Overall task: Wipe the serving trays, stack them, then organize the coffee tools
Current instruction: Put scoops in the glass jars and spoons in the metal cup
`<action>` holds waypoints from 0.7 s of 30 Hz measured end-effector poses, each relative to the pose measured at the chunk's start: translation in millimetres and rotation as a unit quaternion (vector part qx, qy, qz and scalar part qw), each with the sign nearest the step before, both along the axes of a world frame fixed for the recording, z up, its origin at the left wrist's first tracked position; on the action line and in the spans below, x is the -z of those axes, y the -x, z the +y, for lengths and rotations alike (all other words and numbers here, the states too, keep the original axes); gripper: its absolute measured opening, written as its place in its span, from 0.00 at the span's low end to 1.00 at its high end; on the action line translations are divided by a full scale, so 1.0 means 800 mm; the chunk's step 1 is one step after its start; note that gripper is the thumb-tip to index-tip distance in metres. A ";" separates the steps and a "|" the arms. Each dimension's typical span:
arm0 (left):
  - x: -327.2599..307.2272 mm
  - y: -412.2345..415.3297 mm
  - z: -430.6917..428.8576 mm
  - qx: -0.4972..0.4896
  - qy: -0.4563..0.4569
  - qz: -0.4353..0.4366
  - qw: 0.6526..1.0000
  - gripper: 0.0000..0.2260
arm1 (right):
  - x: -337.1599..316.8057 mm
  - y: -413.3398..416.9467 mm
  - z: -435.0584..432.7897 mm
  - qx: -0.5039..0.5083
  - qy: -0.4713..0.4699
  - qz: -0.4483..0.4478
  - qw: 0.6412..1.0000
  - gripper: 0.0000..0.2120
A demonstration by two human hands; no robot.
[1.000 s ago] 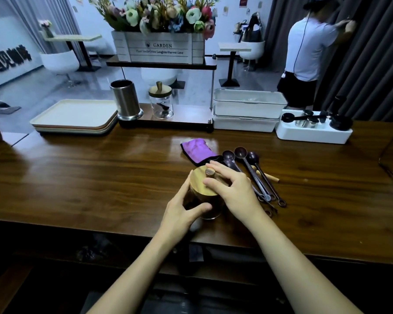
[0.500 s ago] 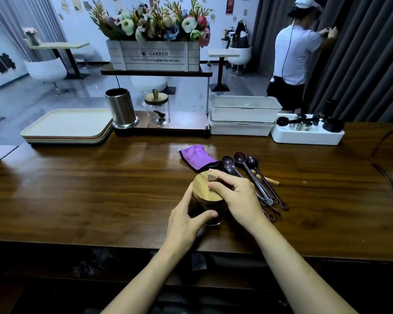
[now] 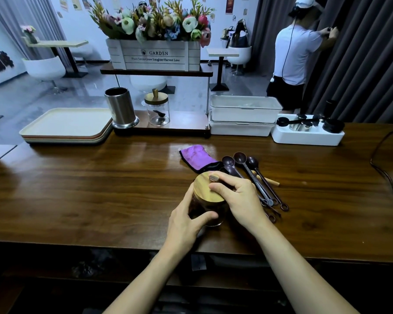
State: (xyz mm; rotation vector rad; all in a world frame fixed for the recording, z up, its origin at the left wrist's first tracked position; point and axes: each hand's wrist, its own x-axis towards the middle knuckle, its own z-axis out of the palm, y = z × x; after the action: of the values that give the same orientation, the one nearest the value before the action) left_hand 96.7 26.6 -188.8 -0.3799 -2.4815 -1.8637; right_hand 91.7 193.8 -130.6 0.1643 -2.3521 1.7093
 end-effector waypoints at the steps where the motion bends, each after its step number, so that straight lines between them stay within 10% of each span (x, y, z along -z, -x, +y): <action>1: -0.001 0.000 0.000 0.000 0.001 0.000 1.000 0.37 | 0.000 0.000 0.000 -0.002 0.001 0.000 1.000 0.14; 21: -0.004 -0.003 -0.001 -0.005 0.019 0.000 1.000 0.40 | -0.005 -0.010 -0.007 0.012 0.043 0.029 0.999 0.12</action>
State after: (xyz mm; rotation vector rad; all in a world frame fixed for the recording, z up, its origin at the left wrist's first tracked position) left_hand 98.8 26.2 -185.4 -0.3685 -2.5173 -1.8140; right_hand 99.4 187.8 -126.3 0.1671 -2.2255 1.7674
